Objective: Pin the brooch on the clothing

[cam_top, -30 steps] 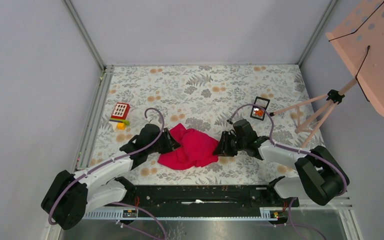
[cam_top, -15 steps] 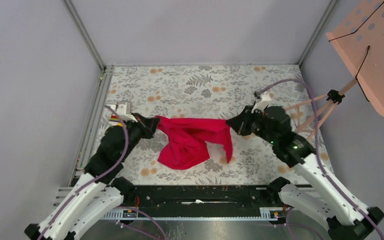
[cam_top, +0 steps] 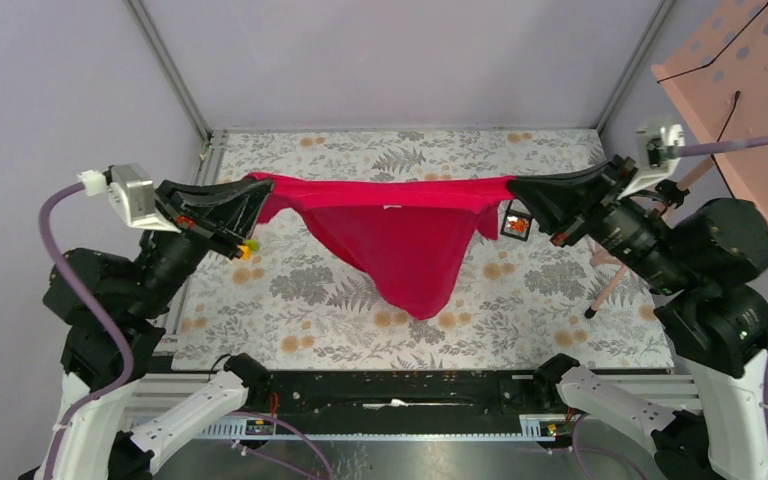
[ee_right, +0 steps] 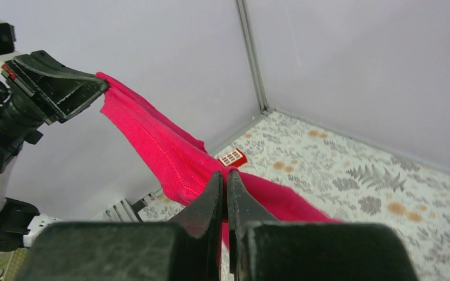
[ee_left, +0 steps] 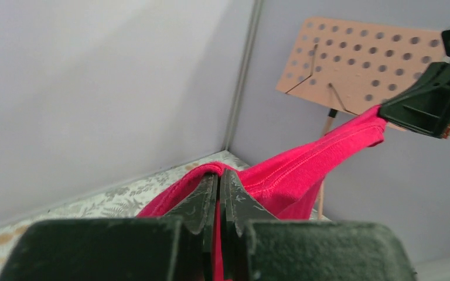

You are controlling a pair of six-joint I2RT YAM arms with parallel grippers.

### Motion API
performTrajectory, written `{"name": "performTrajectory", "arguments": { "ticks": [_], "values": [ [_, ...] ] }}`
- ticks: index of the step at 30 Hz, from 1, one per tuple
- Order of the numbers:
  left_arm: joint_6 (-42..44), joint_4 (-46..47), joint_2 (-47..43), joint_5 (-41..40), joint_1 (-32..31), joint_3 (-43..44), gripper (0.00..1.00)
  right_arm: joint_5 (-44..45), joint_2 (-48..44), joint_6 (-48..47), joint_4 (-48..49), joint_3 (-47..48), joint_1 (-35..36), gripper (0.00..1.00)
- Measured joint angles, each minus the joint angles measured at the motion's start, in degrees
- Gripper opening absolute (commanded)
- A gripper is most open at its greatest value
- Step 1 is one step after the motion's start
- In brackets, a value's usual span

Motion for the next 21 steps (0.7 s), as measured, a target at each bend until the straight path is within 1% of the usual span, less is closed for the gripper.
{"name": "performTrajectory", "arguments": {
  "ticks": [2,6,10,12,14,16,19,21],
  "values": [
    [0.3,-1.0,0.3,2.4,0.0,2.5,0.0,-1.7,0.0,-0.4,0.0,2.2,0.0,0.0],
    [-0.1,-2.3,0.0,4.7,0.0,3.6,0.0,-3.6,-0.7,-0.4,0.3,2.9,0.1,0.04],
    [-1.9,-3.6,0.1,5.3,0.0,3.7,0.0,-3.3,-1.3,-0.5,0.8,1.9,0.1,0.04],
    [-2.9,-3.6,0.4,4.3,0.0,3.7,0.0,-1.7,-0.9,-0.7,0.8,1.8,0.1,0.04],
    [-3.2,-3.6,1.4,1.0,-0.2,3.7,0.0,1.0,0.1,-1.1,1.2,1.4,0.1,0.0],
    [-3.2,-3.6,3.6,-4.3,-0.2,3.8,0.0,5.3,2.1,-1.9,1.7,1.2,0.2,0.0],
    [-3.5,-3.5,10.9,-13.8,-0.2,4.6,0.0,14.1,7.8,-3.4,3.3,1.2,0.3,0.0],
    [-3.7,-2.4,14.9,-17.8,0.0,3.5,0.0,18.4,11.3,-4.5,4.7,0.6,0.2,0.0]
  ]
}}
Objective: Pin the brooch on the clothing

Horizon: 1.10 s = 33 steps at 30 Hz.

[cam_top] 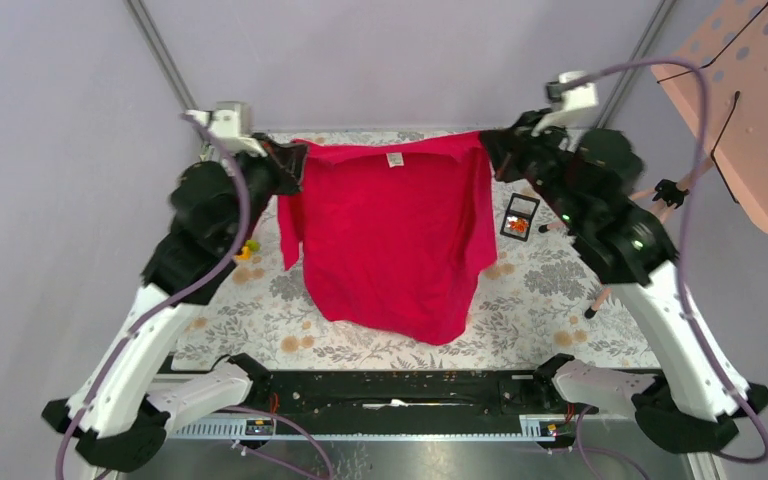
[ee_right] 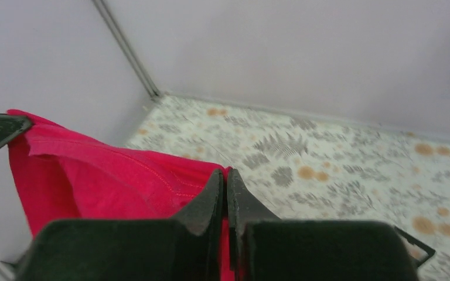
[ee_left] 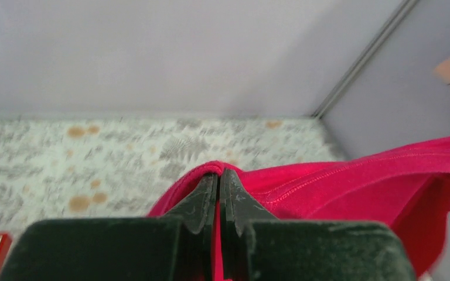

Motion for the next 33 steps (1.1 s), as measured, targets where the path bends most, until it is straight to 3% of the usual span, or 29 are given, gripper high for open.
{"name": "performTrajectory", "arguments": {
  "ticks": [4,8,16,25,33],
  "values": [
    [0.5,1.1,2.8,-3.4,0.2,-5.8,0.0,2.8,4.3,-2.2,0.5,-3.4,0.0,0.0],
    [2.1,4.4,0.7,-2.9,0.2,-5.7,0.0,1.0,3.7,-4.7,1.0,-1.9,0.0,0.03],
    [4.8,14.2,-8.6,8.0,0.2,-2.6,0.0,-13.3,-6.0,-10.0,8.6,0.7,0.0,0.07],
    [3.4,15.5,-17.0,19.9,0.1,1.7,0.0,-32.6,-12.8,-11.7,12.8,3.1,0.1,0.05],
    [2.1,16.0,-16.7,21.3,0.1,3.1,0.0,-30.9,-10.7,-13.2,10.8,7.1,0.1,0.05]
  ]
}}
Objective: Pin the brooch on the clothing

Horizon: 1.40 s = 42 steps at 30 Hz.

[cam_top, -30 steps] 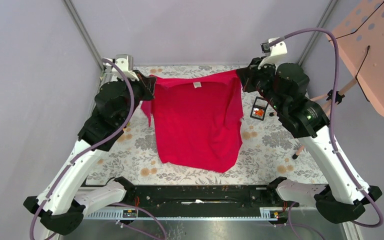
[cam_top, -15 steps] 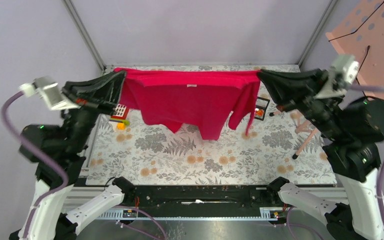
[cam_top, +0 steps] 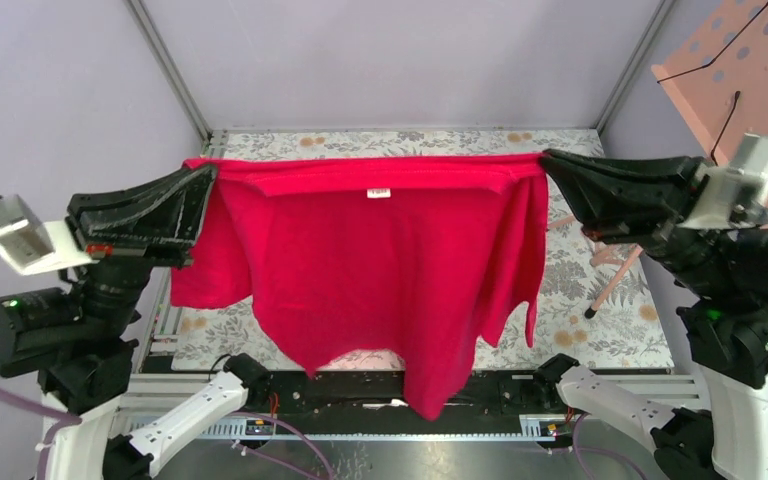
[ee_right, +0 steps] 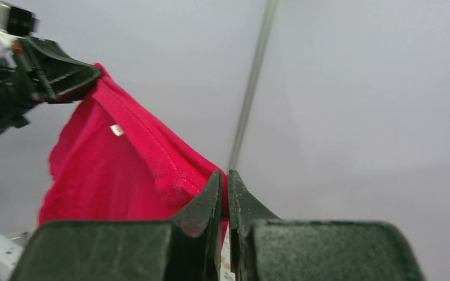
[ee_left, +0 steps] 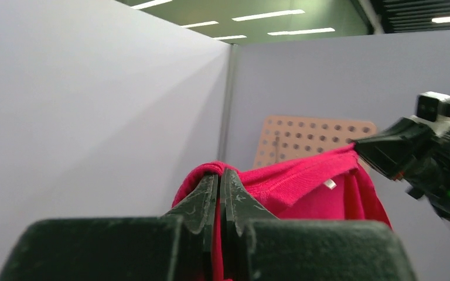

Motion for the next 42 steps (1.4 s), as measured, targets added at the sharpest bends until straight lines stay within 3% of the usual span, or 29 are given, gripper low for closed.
{"name": "performTrajectory", "arguments": {
  "ticks": [4,8,12,14,15,16,17,18,20,22,24,30,37,42],
  "values": [
    [2.0,2.9,2.4,-6.3,0.0,-3.2,0.0,8.1,2.1,-3.4,0.7,-2.6,0.1,0.02],
    [6.5,7.0,10.5,-17.8,0.6,-6.0,0.0,19.3,9.2,-8.0,3.7,-5.3,-0.1,0.03],
    [5.5,10.0,24.4,-21.7,9.5,-6.9,0.0,23.5,19.6,-8.9,7.5,-6.3,-3.3,0.06],
    [3.2,10.9,34.0,-21.4,15.0,-6.8,0.03,24.7,31.5,-7.5,10.9,-6.2,-7.1,0.16],
    [2.3,11.0,39.1,-21.0,17.0,-6.6,0.16,25.0,36.7,-6.6,11.8,-5.5,-8.3,0.29],
    [1.5,10.7,43.8,-20.5,18.5,-6.3,0.42,25.2,41.3,-5.9,12.2,-4.8,-9.2,0.54],
    [0.9,9.9,48.5,-19.6,19.7,-5.6,0.54,25.5,47.9,-5.3,11.8,-2.9,-10.3,0.62],
    [0.5,8.6,53.0,-18.6,20.7,-4.5,0.74,25.6,51.7,-4.3,11.3,-1.6,-10.7,0.69],
    [-1.4,4.8,62.2,-16.1,22.3,-1.3,0.91,25.9,62.4,-3.7,7.6,4.4,-11.8,0.82],
    [-1.7,1.9,67.4,-14.3,23.1,-0.1,0.95,25.9,69.4,-3.0,3.7,9.0,-12.4,0.84],
    [-2.7,-1.2,68.9,-12.9,23.4,-0.1,0.97,25.8,73.3,-2.6,-0.7,11.4,-12.8,0.92],
    [-5.2,0.0,61.2,-8.8,23.1,-5.0,0.99,24.3,68.0,-0.2,-3.8,6.7,-12.8,1.0],
    [-11.4,1.5,40.6,-6.5,22.9,-21.1,0.99,18.5,46.0,5.6,-3.4,-12.2,-12.8,1.0],
    [-13.7,-0.7,32.4,-9.2,23.3,-31.2,0.99,15.0,31.5,11.4,-3.0,-25.9,-12.8,1.0]
  ]
}}
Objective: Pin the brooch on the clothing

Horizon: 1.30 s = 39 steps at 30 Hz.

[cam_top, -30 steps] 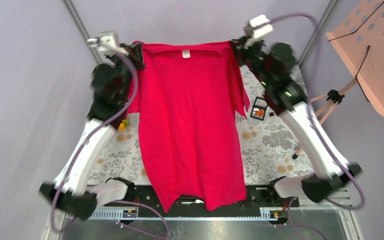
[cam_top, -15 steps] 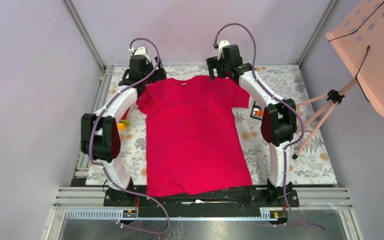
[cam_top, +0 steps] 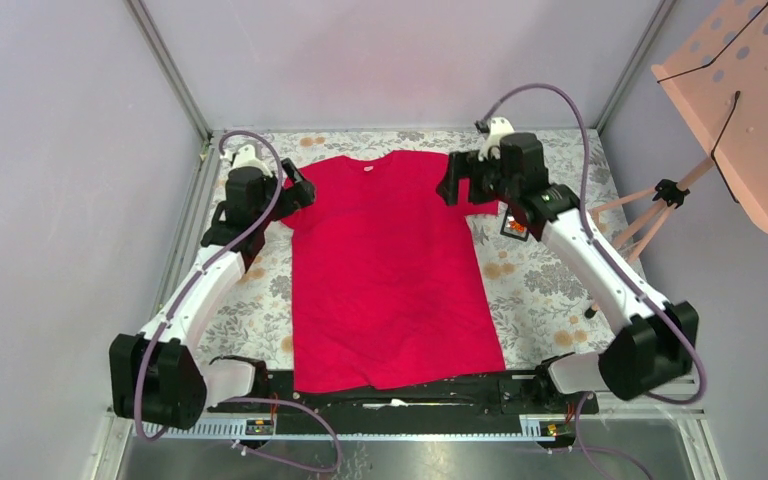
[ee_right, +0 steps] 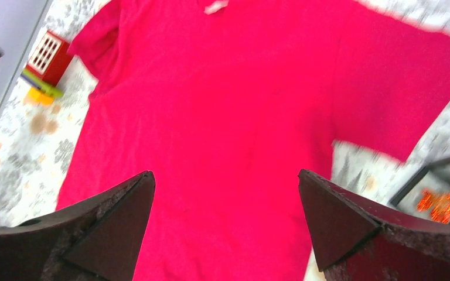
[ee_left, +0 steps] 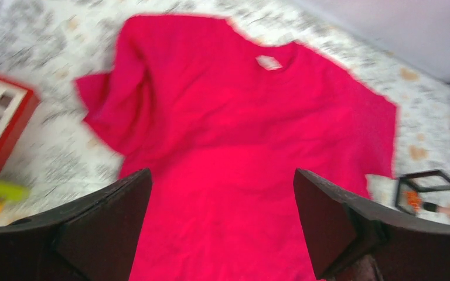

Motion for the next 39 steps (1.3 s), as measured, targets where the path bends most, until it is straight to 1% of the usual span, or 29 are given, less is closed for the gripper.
{"name": "performTrajectory", "arguments": {
  "ticks": [2,4,6,10,12,14,15,16,17,22,26,29,32,34,37,39],
  "values": [
    [0.0,-2.2,0.4,-2.2,0.9,-1.2,0.97,-1.5,-4.2,2.4,0.0,-5.1,0.0,1.0],
    [0.0,-4.1,1.7,-4.8,2.3,-1.9,0.92,-2.9,-8.1,4.7,-0.1,-10.2,0.0,1.0],
    [0.0,-5.0,4.2,-6.9,4.1,-1.9,0.85,-4.2,-11.9,7.0,-0.2,-15.5,0.1,1.0],
    [-0.1,-5.7,10.3,-9.7,6.4,-1.2,0.67,-5.4,-19.6,10.6,-1.8,-23.3,0.1,1.0],
    [-0.1,-6.6,13.6,-10.9,6.6,0.1,0.64,-5.3,-23.2,11.7,-3.0,-25.4,0.1,1.0],
    [-0.3,-7.0,16.3,-11.1,6.6,1.6,0.62,-5.2,-26.4,12.3,-3.8,-26.7,0.1,1.0],
    [-0.4,-7.0,17.7,-11.1,6.6,2.6,0.58,-5.2,-27.7,12.5,-4.3,-27.1,0.1,0.99],
    [-0.5,-7.1,19.0,-11.1,6.6,3.6,0.52,-5.1,-28.7,12.6,-4.7,-27.3,0.1,1.0],
    [-0.7,-7.0,20.1,-11.1,6.6,4.5,0.49,-5.0,-29.7,12.7,-5.4,-27.4,0.1,0.99],
    [-0.9,-6.8,24.1,-11.7,6.6,7.5,0.45,-4.8,-31.7,12.7,-7.3,-27.4,0.1,1.0],
    [-0.8,-7.1,26.7,-12.0,6.6,9.7,0.45,-4.7,-31.8,12.7,-8.9,-27.4,0.1,1.0],
    [-0.8,-7.2,27.7,-12.2,6.6,10.4,0.4,-4.7,-31.8,12.7,-9.0,-27.4,0.1,1.0],
    [-0.7,-7.5,28.8,-12.5,6.6,11.4,0.39,-4.7,-31.6,12.7,-9.0,-27.4,0.1,1.0],
    [-0.5,-7.5,29.7,-12.6,6.6,12.4,0.34,-4.7,-31.5,12.7,-9.0,-27.4,0.1,1.0],
    [-0.3,-7.4,31.1,-12.7,6.8,13.3,0.32,-4.8,-31.4,12.7,-9.0,-27.4,0.1,1.0],
    [-0.2,-7.5,31.7,-12.7,6.9,13.5,0.22,-4.8,-31.4,12.7,-9.0,-27.4,0.1,1.0]
  ]
}}
